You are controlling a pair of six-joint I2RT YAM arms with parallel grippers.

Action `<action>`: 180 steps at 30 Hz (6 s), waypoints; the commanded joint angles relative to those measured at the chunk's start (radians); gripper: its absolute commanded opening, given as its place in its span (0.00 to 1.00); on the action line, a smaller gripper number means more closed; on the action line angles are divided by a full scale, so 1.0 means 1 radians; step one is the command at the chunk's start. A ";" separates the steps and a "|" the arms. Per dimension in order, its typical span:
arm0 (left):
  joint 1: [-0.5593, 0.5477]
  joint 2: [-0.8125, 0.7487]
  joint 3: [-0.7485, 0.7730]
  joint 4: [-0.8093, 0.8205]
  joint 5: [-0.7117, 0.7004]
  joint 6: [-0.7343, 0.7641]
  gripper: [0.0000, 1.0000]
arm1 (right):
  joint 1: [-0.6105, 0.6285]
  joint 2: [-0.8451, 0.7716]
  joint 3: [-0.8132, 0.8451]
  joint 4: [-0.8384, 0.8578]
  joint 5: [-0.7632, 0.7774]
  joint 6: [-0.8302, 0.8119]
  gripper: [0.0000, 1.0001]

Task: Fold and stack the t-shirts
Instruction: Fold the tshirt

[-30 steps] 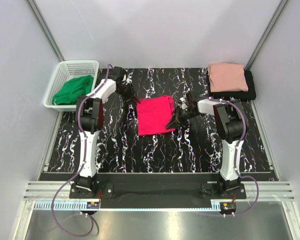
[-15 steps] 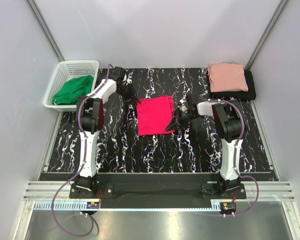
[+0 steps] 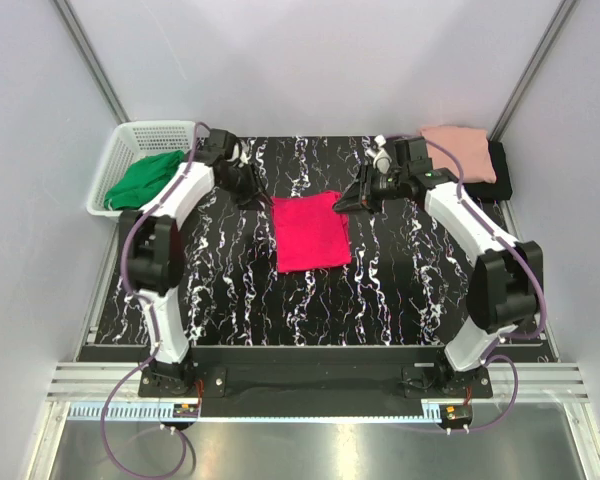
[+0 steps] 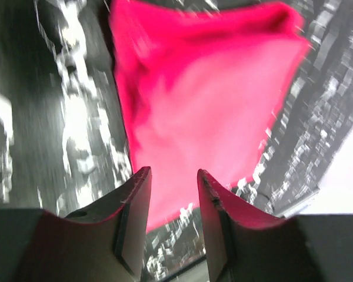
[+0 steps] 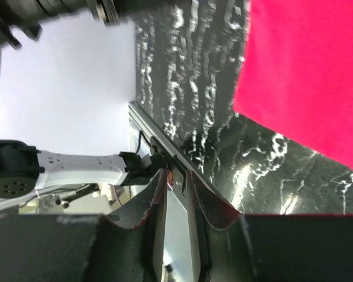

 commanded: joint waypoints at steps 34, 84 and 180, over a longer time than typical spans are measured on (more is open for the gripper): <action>-0.272 0.015 -0.025 -0.123 -0.332 0.087 0.00 | 0.112 0.580 0.677 -0.490 0.417 -0.242 0.00; -0.257 0.434 0.437 -0.262 -0.263 0.153 0.00 | -0.041 0.921 0.999 -0.653 0.629 -0.182 0.00; -0.178 -0.229 -0.196 -0.225 -0.194 0.103 0.07 | -0.495 0.665 0.273 -0.143 -0.258 -0.208 0.41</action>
